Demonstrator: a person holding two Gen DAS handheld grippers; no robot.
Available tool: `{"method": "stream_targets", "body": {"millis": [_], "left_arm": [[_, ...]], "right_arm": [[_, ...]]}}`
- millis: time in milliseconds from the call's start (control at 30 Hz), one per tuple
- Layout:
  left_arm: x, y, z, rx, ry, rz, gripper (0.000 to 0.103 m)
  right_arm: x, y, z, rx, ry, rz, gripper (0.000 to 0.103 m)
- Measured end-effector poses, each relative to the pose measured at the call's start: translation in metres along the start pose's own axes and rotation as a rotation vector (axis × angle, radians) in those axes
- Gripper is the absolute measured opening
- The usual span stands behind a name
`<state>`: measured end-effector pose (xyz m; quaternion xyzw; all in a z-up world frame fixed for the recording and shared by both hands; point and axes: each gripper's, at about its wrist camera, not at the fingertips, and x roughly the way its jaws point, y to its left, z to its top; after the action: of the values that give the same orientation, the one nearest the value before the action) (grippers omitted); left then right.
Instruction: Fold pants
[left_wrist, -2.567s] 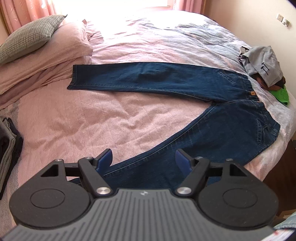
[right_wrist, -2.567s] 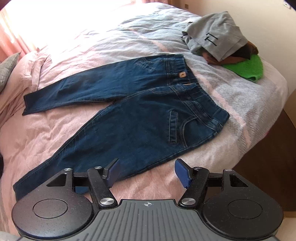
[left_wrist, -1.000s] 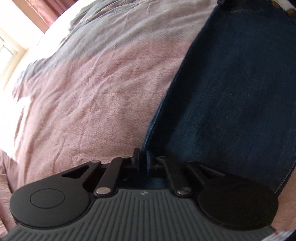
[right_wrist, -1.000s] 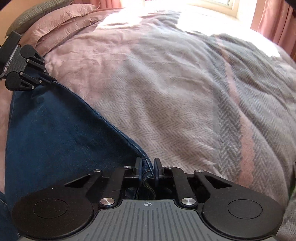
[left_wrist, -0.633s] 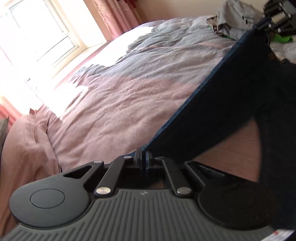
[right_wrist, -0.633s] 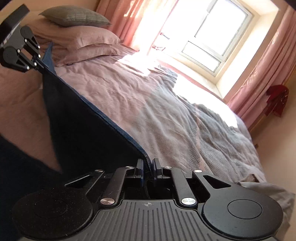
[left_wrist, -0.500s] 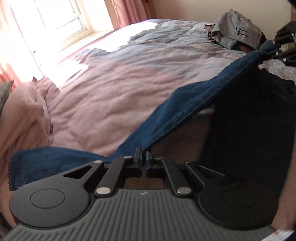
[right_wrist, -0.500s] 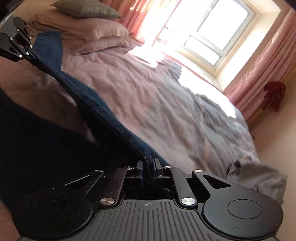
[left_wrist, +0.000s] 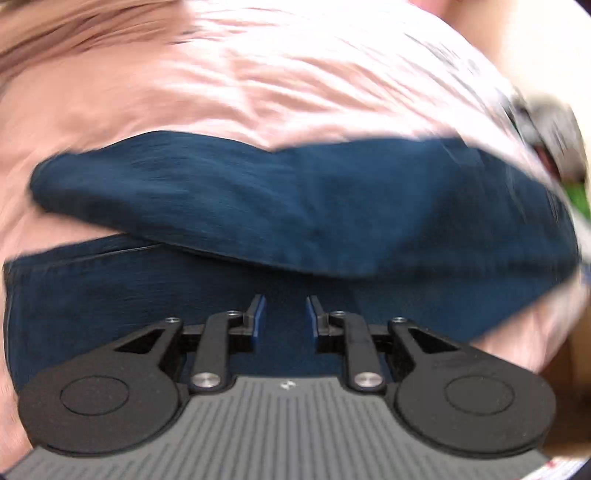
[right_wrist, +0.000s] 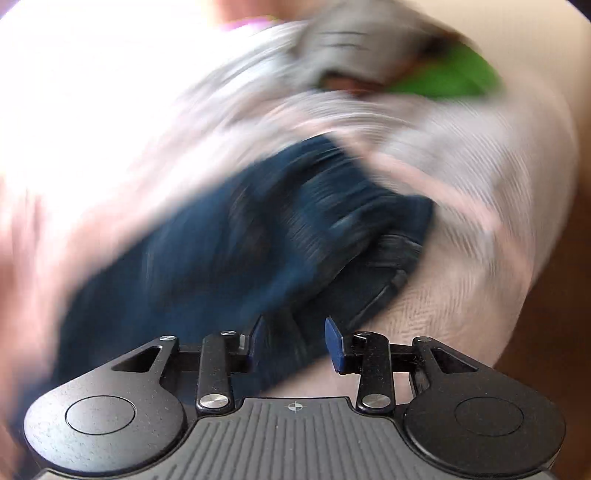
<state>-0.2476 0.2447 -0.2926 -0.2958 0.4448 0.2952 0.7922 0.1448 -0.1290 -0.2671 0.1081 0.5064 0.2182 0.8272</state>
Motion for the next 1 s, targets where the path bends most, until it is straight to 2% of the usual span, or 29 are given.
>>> {"method": "stream_targets", "body": {"millis": [67,100,167,267,367,500,567,700,733,767,800,833,933,1000], "left_arm": [[-0.003,0.012,0.003,-0.091,-0.029,0.003,0.02],[-0.002,0.018,0.005,-0.129,-0.038,0.001,0.02],[-0.001,0.032,0.005,-0.231,-0.047,-0.009,0.022],[-0.004,0.058,0.008,-0.415,-0.087,-0.01,0.026],[-0.006,0.086,0.012,-0.59,-0.164,-0.003,0.032],[0.006,0.127,0.022,-0.783,-0.257,0.033,0.034],[0.019,0.148,0.026,-0.882,-0.267,0.061,0.042],[0.043,0.173,0.02,-1.054,-0.263,0.043,0.042],[0.045,0.173,0.02,-1.067,-0.28,0.039,0.038],[0.045,0.173,0.022,-1.061,-0.29,0.047,0.023],[0.044,0.172,0.026,-1.034,-0.295,0.065,0.009],[0.039,0.168,0.033,-0.992,-0.311,0.085,0.002],[0.006,0.135,0.05,-0.765,-0.421,0.152,0.003],[-0.019,0.108,0.048,-0.617,-0.46,0.233,0.008]], "right_arm": [[0.011,-0.029,0.012,0.244,-0.052,0.066,0.033],[0.018,-0.038,0.016,0.319,-0.066,0.064,0.033],[0.031,-0.049,0.023,0.387,-0.08,0.083,0.033],[0.05,-0.059,0.031,0.419,-0.06,0.075,0.033],[0.058,-0.072,0.037,0.466,-0.044,0.117,0.033],[0.063,-0.075,0.049,0.476,-0.048,0.157,0.033],[0.065,-0.079,0.055,0.464,-0.027,0.146,0.033],[0.07,-0.077,0.063,0.453,-0.004,0.138,0.033],[0.07,-0.077,0.064,0.449,-0.004,0.139,0.033],[0.068,-0.076,0.065,0.436,-0.008,0.137,0.027],[0.066,-0.074,0.067,0.411,-0.016,0.131,0.016],[0.064,-0.071,0.072,0.379,-0.025,0.134,0.015],[0.044,-0.057,0.085,0.265,-0.058,0.168,0.012],[0.035,-0.052,0.094,0.212,-0.074,0.179,0.012]]}}
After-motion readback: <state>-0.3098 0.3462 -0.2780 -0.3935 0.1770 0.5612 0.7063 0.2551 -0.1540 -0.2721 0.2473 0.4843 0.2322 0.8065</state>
